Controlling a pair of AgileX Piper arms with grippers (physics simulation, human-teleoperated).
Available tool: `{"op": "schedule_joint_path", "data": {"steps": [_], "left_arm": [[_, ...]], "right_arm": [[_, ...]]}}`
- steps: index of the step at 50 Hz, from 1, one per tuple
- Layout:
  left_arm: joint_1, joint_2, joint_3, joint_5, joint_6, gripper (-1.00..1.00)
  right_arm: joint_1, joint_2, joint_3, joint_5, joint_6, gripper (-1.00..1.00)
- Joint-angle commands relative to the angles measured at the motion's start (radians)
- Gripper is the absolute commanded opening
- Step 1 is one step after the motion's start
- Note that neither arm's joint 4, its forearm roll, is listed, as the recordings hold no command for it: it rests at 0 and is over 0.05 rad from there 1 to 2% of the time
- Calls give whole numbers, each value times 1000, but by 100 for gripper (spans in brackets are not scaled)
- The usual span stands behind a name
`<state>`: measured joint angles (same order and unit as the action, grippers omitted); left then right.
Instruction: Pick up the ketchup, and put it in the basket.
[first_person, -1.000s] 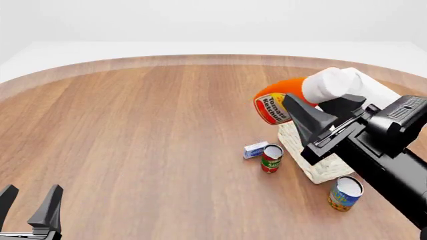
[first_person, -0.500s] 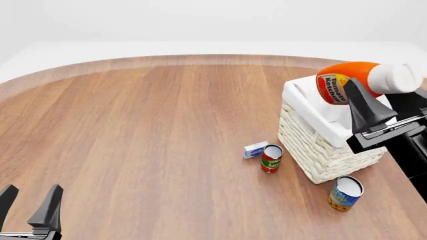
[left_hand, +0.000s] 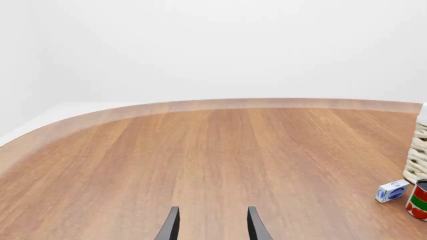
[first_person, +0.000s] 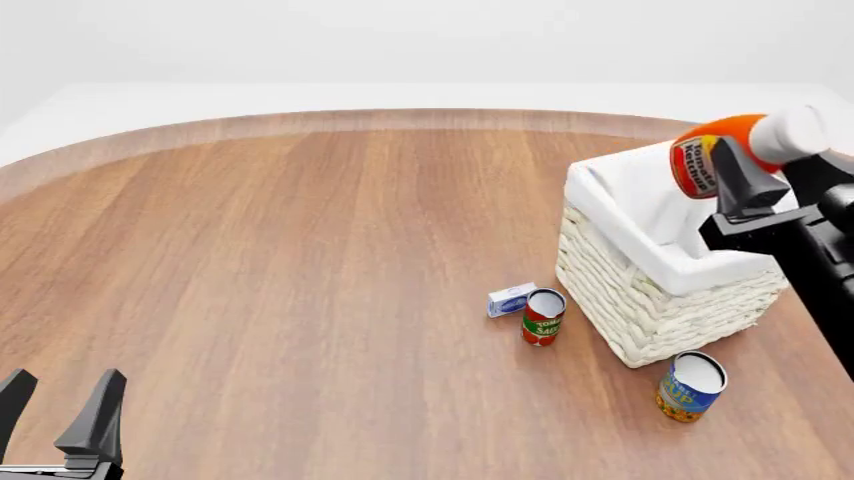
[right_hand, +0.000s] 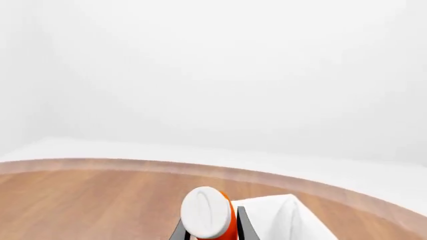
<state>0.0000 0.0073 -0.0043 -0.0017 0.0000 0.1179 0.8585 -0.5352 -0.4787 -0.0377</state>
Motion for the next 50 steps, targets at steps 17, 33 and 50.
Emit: {"op": "schedule_joint_path", "data": {"steps": [17,33,50], "left_arm": [[0,0,0,0,0,100],[0,0,0,0,0,100],[0,0,0,0,0,100]], "right_arm": [[-54,231,-109,56,71,-100],[-90,241,-150,150,75,-100],[-112,337,-196,219,46,-100]]}}
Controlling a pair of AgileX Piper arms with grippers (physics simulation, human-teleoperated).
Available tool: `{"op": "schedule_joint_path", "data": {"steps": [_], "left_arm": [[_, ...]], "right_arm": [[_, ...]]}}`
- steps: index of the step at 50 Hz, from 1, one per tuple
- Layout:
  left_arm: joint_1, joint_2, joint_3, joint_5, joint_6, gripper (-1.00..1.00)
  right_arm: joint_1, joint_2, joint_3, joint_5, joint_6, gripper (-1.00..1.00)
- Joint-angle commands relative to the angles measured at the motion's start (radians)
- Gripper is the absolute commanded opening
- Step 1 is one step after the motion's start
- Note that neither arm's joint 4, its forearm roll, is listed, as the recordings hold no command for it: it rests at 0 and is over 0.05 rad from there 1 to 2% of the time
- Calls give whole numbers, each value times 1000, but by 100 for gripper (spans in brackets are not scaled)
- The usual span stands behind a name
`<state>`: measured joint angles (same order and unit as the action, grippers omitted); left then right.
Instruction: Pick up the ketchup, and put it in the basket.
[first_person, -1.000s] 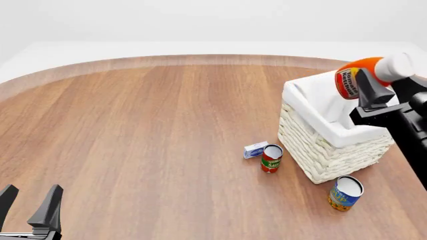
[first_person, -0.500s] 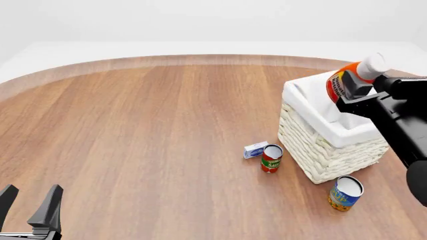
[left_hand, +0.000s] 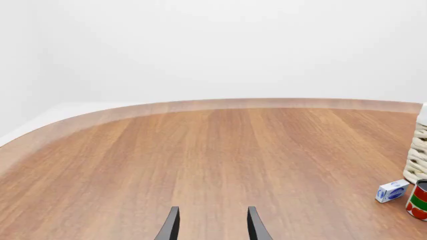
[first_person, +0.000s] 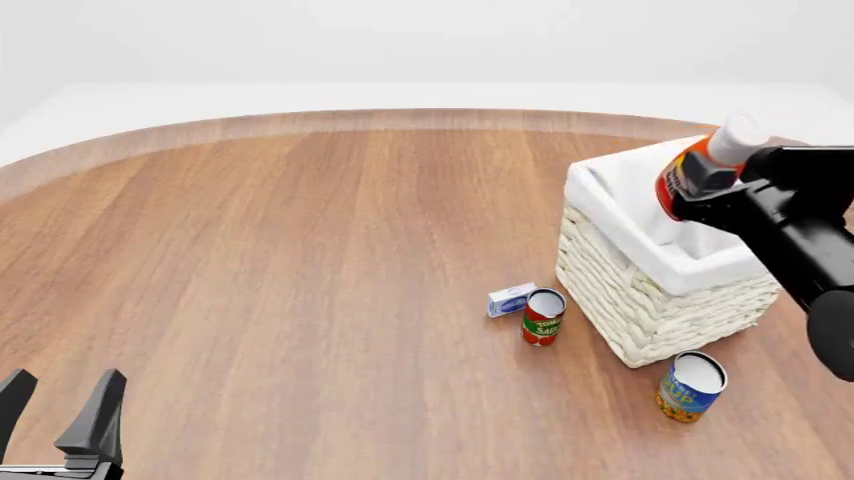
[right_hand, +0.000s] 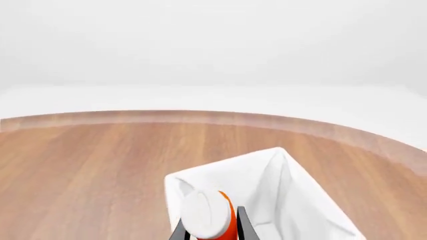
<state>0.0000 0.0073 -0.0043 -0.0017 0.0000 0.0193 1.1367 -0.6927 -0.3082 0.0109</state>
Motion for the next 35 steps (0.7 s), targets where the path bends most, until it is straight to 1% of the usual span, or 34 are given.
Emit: {"op": "schedule_joint_path", "data": {"steps": [1,3,11,35], "left_arm": [[0,0,0,0,0,100],[0,0,0,0,0,100],[0,0,0,0,0,100],[0,0,0,0,0,100]], "right_arm": [[-3,67,-42,48,3,-100],[-17,69,-43,48,11,-100],[-31,100,-55,65,11,-100],[-51,176,-81,85,10,-100]]}}
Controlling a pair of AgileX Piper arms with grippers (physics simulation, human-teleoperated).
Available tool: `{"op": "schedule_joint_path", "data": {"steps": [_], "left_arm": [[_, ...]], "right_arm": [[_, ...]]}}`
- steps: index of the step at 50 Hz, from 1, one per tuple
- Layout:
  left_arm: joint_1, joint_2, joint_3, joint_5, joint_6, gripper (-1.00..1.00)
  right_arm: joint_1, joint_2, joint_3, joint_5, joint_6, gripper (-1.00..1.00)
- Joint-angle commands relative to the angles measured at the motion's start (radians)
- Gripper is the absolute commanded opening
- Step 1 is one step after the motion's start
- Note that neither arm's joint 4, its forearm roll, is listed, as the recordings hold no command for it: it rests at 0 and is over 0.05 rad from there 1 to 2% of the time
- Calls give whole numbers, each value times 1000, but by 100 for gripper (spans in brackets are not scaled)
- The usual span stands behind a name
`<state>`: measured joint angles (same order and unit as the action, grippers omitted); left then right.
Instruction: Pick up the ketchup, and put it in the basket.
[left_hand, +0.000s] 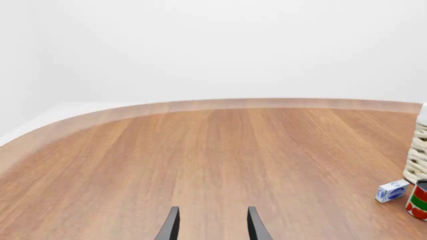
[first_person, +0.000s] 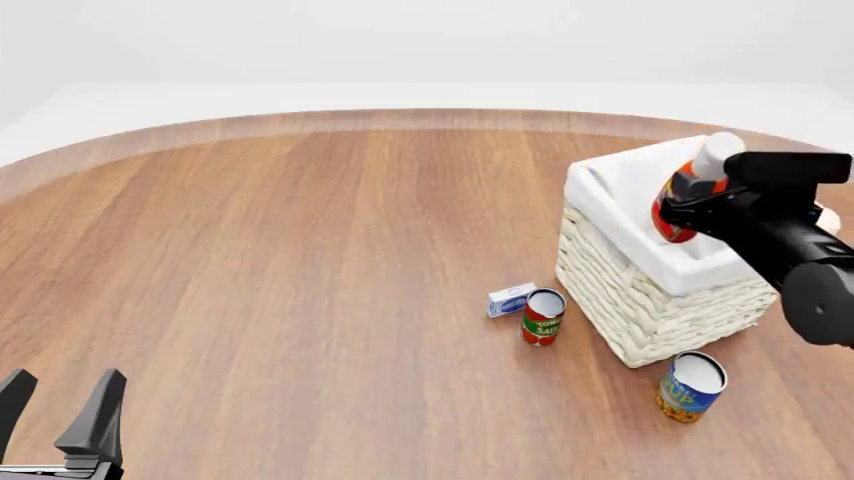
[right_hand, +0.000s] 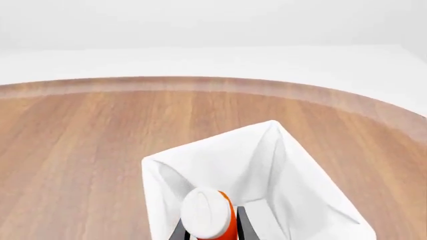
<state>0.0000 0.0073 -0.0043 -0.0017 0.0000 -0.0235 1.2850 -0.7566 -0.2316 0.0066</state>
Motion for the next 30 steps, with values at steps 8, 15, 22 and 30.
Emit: {"op": "schedule_joint_path", "data": {"steps": [8,15,22,30], "left_arm": [[0,0,0,0,0,100],[0,0,0,0,0,100],[0,0,0,0,0,100],[0,0,0,0,0,100]], "right_arm": [[-12,52,-25,16,14,-100],[-14,70,-31,21,16,-100],[-14,85,-35,21,16,-100],[-18,103,-41,25,23,-100]]}}
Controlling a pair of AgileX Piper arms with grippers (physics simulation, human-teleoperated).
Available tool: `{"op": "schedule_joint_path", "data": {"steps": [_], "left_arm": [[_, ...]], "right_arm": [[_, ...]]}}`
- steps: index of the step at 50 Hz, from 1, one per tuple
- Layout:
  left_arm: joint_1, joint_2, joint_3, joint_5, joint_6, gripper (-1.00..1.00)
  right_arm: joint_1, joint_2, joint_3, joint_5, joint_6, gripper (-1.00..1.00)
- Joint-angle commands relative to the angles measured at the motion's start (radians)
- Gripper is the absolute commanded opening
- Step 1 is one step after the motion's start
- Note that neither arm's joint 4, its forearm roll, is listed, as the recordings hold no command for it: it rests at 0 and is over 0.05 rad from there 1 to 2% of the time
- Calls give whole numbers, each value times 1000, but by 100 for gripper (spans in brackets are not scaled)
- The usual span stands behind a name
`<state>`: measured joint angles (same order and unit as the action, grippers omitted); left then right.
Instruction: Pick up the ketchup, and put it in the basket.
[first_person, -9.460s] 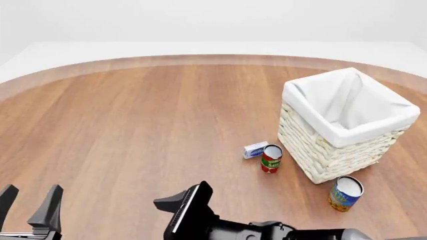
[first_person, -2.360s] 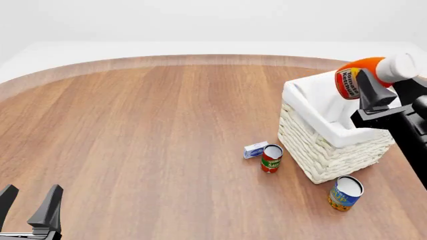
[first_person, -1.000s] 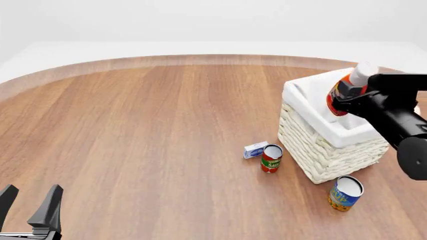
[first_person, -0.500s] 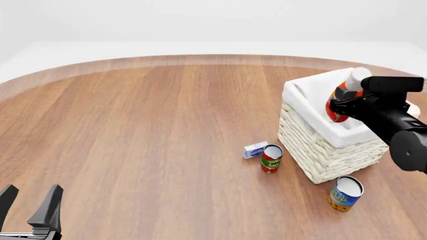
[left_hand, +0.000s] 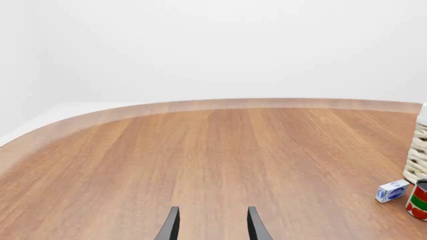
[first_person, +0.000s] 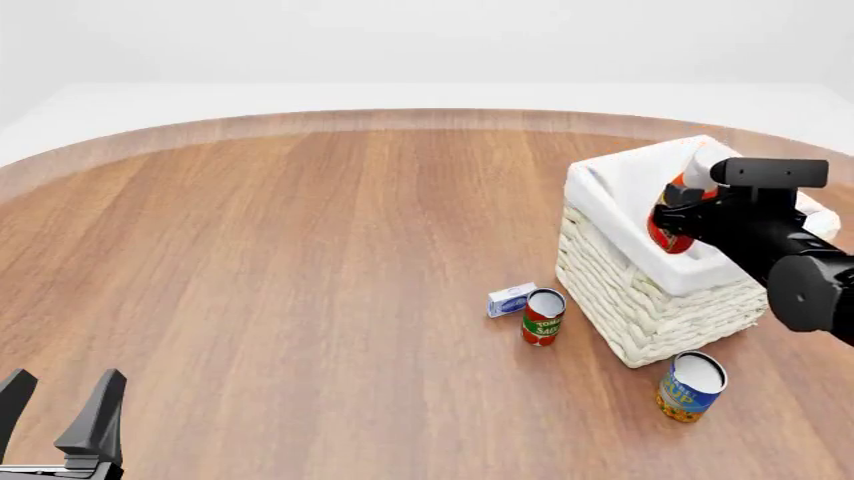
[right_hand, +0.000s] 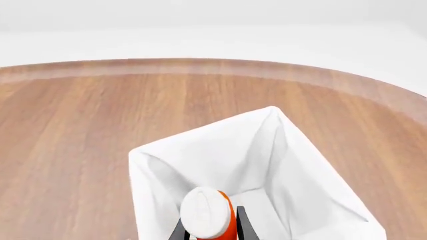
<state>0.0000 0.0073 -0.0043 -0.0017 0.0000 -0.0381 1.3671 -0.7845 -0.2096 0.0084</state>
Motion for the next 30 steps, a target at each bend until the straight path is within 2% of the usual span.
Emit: {"op": "schedule_joint_path", "data": {"steps": [1,30], "left_arm": [[0,0,0,0,0,100],[0,0,0,0,0,100]], "right_arm": [[-3,22,-13,4,21,-100],[-6,39,-17,5,24,-100]]}}
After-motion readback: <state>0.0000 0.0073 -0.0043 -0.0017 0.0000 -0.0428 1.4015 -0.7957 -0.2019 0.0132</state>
